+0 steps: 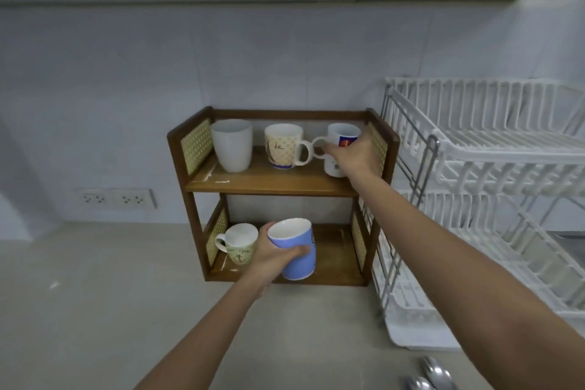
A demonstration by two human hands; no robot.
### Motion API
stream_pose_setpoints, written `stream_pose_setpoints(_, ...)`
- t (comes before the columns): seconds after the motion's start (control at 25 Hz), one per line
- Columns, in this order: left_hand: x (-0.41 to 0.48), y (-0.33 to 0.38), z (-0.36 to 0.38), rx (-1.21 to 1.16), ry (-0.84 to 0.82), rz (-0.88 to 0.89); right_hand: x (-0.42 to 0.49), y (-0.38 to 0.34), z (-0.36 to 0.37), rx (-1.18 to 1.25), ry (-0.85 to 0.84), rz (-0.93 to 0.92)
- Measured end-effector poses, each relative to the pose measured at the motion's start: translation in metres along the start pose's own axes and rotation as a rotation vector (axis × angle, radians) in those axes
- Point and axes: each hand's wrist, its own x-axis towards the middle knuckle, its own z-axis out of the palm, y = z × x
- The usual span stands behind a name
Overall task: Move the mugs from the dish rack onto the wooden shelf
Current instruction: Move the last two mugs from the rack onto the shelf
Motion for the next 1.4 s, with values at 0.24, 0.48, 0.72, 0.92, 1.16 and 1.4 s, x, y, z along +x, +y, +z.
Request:
stream_pose_setpoints(0.24, 0.019, -0.021, 0.006, 0.060, -0.067, 0.042, 0.033, 0.018, 0.012, 0.013, -0.020, 0.039)
stream_pose_setpoints(0.48, 0.031, -0.015, 0.023, 0.116, -0.105, 0.094, 0.023, 0.015, 0.011, -0.038, -0.032, -0.029)
stream_pose_setpoints(0.72, 0.041, -0.012, 0.049, 0.136, -0.082, 0.148, -0.131, 0.109, -0.002, 0.153, 0.149, -0.340)
stream_pose_setpoints(0.92, 0.049, -0.022, 0.080, 0.250, -0.083, 0.127, -0.201, 0.236, 0.015, -0.457, -0.411, -0.112)
stream_pose_setpoints(1.16, 0.057, -0.053, 0.110, 0.375, -0.022, 0.069, -0.205, 0.271, 0.024, -0.789, -0.540, -0.199)
stream_pose_setpoints(1.4, 0.077, -0.070, 0.123, 0.387, 0.102, 0.045, -0.202, 0.274, 0.026, -0.808, -0.521, -0.186)
